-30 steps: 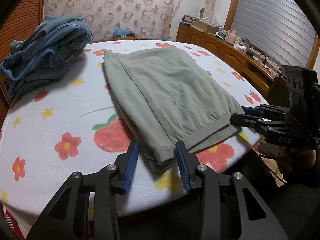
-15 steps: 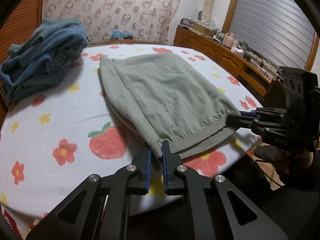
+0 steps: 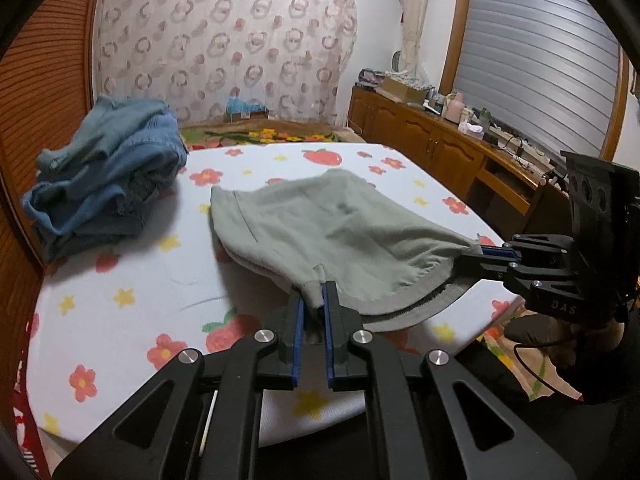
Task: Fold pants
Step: 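Lift the cuff with the left gripper and fold it over toward the waistband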
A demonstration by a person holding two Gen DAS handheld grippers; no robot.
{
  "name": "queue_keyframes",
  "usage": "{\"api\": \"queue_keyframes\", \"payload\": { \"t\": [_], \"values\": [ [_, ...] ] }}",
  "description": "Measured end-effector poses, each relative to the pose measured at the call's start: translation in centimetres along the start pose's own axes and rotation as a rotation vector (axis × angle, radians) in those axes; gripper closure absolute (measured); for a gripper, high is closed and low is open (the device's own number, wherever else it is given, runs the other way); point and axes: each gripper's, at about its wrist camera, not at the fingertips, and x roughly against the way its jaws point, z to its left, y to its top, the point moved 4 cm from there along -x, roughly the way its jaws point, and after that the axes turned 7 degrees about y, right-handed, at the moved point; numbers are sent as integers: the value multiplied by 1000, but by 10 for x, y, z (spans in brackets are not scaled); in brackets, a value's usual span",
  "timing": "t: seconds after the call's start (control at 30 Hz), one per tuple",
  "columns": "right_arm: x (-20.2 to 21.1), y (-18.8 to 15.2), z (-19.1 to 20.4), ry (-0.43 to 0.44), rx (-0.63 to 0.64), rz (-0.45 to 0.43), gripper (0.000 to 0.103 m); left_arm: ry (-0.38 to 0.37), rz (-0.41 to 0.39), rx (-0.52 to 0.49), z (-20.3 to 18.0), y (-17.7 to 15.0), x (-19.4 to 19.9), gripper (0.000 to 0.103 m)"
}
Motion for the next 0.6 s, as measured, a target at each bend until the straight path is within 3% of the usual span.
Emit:
{"api": "queue_keyframes", "payload": {
  "t": [0.43,0.6],
  "values": [
    [28,12,6,19,18,-56,92,-26,-94,-9,-5,25,27,94],
    [16,23,-4,6,19,-67,92,-16,-91,-5,0,35,10,94]
  ]
}}
